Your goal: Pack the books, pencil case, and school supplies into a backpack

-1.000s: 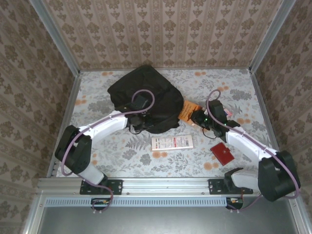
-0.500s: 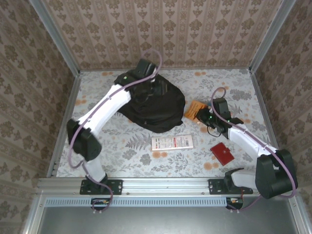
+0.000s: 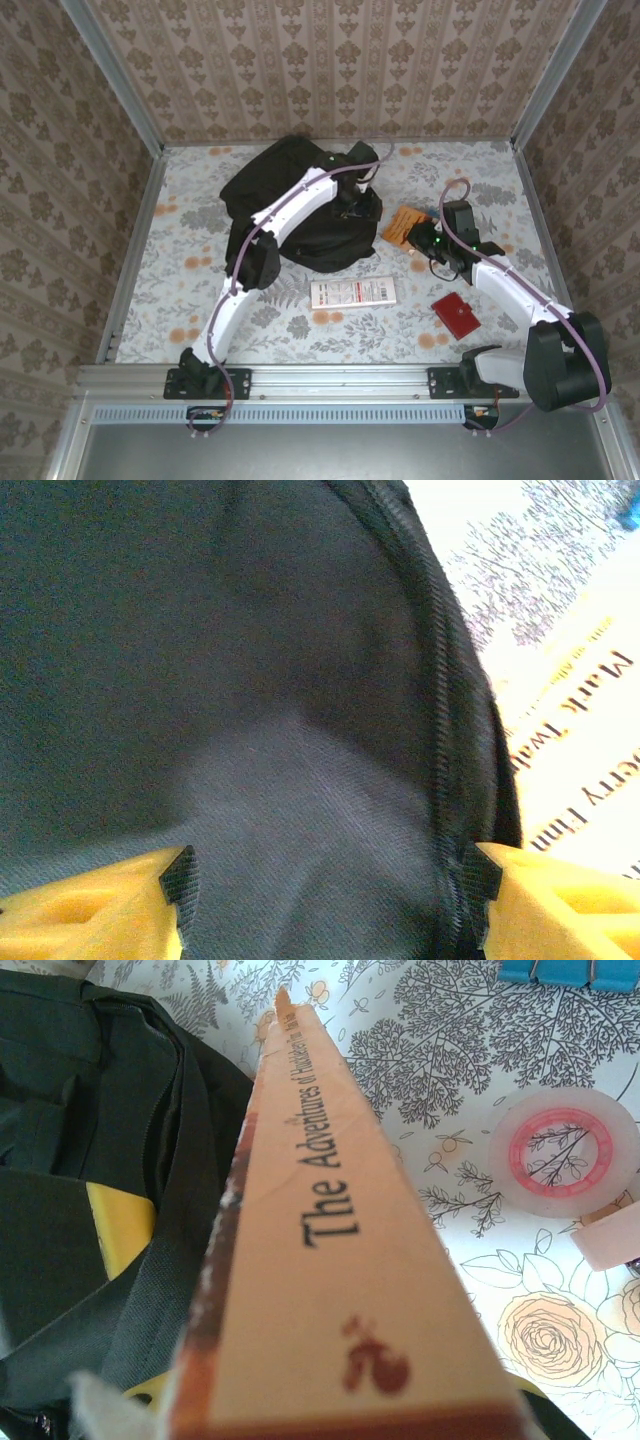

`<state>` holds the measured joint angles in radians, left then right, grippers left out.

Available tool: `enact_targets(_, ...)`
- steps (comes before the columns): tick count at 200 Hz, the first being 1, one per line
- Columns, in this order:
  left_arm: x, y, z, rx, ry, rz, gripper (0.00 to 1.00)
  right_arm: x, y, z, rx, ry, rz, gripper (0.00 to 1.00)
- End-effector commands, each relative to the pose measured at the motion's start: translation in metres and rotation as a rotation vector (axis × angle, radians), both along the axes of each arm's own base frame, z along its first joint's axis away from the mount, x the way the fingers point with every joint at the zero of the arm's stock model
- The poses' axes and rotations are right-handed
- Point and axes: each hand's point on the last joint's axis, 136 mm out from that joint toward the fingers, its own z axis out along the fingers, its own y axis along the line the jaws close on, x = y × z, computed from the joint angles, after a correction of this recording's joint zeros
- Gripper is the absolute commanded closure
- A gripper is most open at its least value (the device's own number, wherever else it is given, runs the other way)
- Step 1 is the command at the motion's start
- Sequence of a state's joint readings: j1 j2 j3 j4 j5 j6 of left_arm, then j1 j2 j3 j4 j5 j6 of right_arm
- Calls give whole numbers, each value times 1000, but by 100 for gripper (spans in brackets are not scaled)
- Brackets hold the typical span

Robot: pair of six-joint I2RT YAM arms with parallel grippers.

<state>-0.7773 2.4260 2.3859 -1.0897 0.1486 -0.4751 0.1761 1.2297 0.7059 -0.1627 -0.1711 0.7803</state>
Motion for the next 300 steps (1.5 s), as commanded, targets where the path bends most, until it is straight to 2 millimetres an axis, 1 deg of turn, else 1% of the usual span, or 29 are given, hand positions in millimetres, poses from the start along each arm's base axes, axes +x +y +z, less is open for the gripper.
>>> enact_targets(1, 1, -1, 19, -28, -12, 1, 27, 2, 5, 11, 31, -49, 29, 100)
enact_targets(23, 3, -2, 12, -20, -9, 13, 28, 1, 6, 7, 42, -47, 26, 100)
enact_targets(58, 14, -2, 7, -50, -5, 49, 31, -1, 9, 4, 64, -41, 34, 100)
enact_targets(82, 19, -6, 5, -80, 8, 58, 31, -3, 9, 1, 63, -39, 34, 100)
enact_targets(114, 18, -16, 2, -114, 28, 53, 31, -3, 9, -1, 63, -34, 33, 100)
enact_targets(159, 17, -17, -11, -98, 44, 53, 31, -3, 9, -3, 67, -31, 31, 100)
enact_targets(183, 16, -20, -17, -93, 50, 46, 34, -3, 10, -5, 74, -24, 30, 100)
enact_targets(202, 16, -19, -20, -86, 52, 47, 43, -3, 11, -6, 79, -21, 30, 100)
enact_targets(219, 18, -17, -21, -81, 51, 47, 56, -3, 10, -6, 81, -23, 29, 100)
enact_targets(247, 19, -16, -21, -95, 64, 52, 83, -3, 11, -5, 83, -26, 28, 100)
enact_targets(263, 22, -16, -14, -124, 70, 58, 100, -3, 10, -3, 84, -28, 26, 100)
enact_targets(278, 27, -12, -2, -153, 65, 66, 100, -4, 9, 0, 76, -33, 27, 100)
enact_targets(300, 37, -2, 28, -195, 27, 76, 100, -5, 4, 11, 48, -56, 14, 100)
